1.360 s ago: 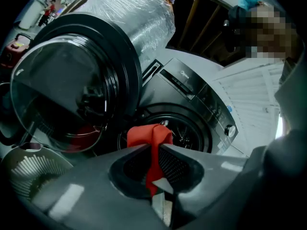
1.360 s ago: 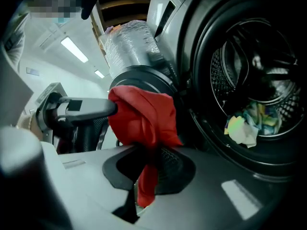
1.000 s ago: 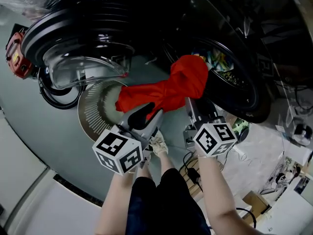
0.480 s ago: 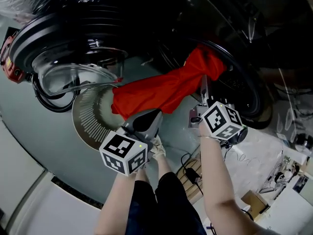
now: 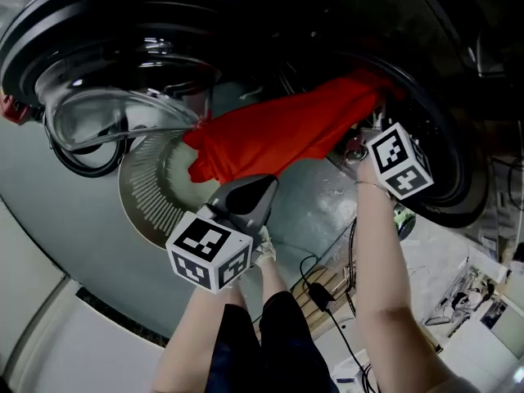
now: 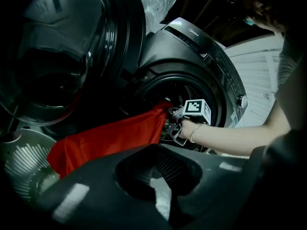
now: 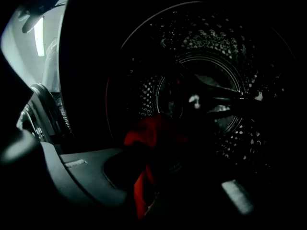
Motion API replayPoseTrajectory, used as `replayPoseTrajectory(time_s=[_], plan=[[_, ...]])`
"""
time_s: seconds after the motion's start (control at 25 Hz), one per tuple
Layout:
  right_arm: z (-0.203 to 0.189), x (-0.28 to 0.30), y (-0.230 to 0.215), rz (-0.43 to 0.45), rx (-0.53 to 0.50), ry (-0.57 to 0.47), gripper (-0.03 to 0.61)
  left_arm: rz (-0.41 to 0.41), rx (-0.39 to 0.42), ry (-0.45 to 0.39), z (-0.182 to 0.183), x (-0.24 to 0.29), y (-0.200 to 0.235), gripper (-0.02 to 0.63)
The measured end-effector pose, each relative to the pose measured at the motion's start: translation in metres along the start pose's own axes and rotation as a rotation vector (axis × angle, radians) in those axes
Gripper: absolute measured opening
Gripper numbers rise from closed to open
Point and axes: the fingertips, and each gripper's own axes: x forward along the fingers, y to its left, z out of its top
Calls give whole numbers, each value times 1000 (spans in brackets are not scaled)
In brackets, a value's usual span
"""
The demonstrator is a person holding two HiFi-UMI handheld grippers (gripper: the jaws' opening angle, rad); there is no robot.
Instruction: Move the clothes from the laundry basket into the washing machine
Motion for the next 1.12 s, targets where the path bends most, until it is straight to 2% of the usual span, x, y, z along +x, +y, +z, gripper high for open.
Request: replayPoseTrajectory(time_s=[0.12,0.24,0.44,0.56,0.64,0.72,0.76,0.88,0.96,1.12], plan=[[18,13,-16,-53,-70,-42,60,-2,-15,-1,-7,-1,5,2],[17,23,-39,-129,-102,-37,61,-13,-22,1,-14,-1,6,2],[-32,31,-57,-232,-32,115,74,-17,-14,-2,-19,-5,8,2],[-54,27,-58,-269,-3,180,160,-18,-12,-6,-20,-4,11,2],[-60,21,-58,-280,38,191,262,-19,-8,-8,-19,-4,13,2],[-62,10,-51,-260,80,193,351,-17,-9,-14,-18,-7,15,2],[-63,3,-45,-238,96,191,374,-16,-10,-19,-17,-9,15,2],[-84,-25,-21,-132,145,232,399,-12,-16,-27,-19,-11,13,2],[-121,-48,-6,-76,183,326,414,-7,-28,-27,-22,-11,13,2],[-203,-90,30,27,291,519,487,4,-50,-21,-31,-17,17,2]])
